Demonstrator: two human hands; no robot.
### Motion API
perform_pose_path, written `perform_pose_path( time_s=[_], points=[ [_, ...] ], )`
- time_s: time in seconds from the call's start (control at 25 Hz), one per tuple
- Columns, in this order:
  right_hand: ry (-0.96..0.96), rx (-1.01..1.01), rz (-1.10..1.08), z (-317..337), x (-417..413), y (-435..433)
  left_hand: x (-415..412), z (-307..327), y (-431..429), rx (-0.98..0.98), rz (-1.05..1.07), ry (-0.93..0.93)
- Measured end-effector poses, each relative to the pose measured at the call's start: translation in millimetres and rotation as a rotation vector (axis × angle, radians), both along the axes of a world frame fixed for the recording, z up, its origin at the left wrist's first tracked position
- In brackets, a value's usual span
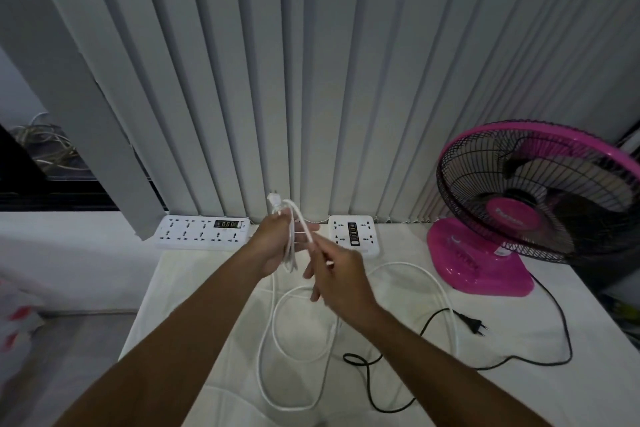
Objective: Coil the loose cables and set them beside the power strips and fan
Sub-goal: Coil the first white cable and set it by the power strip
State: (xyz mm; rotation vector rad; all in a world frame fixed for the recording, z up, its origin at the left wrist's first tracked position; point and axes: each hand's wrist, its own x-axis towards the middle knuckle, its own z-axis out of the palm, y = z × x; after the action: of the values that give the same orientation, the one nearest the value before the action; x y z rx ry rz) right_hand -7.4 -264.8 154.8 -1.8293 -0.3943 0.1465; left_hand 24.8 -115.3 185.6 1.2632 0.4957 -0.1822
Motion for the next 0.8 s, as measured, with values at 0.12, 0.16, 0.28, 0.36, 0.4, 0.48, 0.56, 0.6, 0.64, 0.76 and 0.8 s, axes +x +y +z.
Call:
perform_pose_path(
  time_s=[0.12, 0.16, 0.28, 0.36, 0.4, 0.48, 0.56, 0.6, 0.64, 0.76, 0.8],
  points=[
    [0.044, 0.001, -0.037, -14.9, -19.3, 2.8, -1.1, -1.4, 2.3, -0.125, 0.031, -0.011],
    [0.082, 0.005, -0.061, -17.9, -19.9, 2.4, -2.7, -2.5, 3.4, -0.139, 0.024, -0.017],
    [0.171, 0.021, -0.113, -23.3, -15.5, 0.8, -3.3, -4.3, 2.4, -0.211, 0.022, -0.042],
    [0.211, 0.019, -0.123, -24.6, -11.2, 1.8, -2.3, -3.6, -3.2, -0.189, 0.022, -0.015],
    [0.225, 0.014, -0.125, -24.8, -8.7, 2.9, -2.2, -3.9, -7.1, -0.15, 0.003, 0.004],
    [0.258, 0.019, -0.14, -27.5, -4.2, 6.3, -1.1, -6.5, -12.3, -0.059, -0.029, -0.001],
    [0.262, 0.039, -0.154, -36.9, -6.1, 8.0, 1.7, -7.8, -12.2, -0.049, 0.036, -0.066],
    [0.242, 0.032, -0.149, -44.9, -9.9, 9.0, 4.8, -7.8, -8.3, -0.082, 0.109, -0.098],
    [0.219, 0.016, -0.145, -53.2, -14.6, 10.1, 8.6, -7.4, -3.1, -0.124, 0.175, -0.125],
    [0.172, -0.003, -0.174, -65.9, -18.1, 11.4, 16.0, -5.3, 1.5, -0.235, 0.21, -0.147],
    [0.16, 0.003, -0.189, -64.3, -14.5, 13.6, 15.5, -5.5, -1.5, -0.266, 0.186, -0.14]
  ],
)
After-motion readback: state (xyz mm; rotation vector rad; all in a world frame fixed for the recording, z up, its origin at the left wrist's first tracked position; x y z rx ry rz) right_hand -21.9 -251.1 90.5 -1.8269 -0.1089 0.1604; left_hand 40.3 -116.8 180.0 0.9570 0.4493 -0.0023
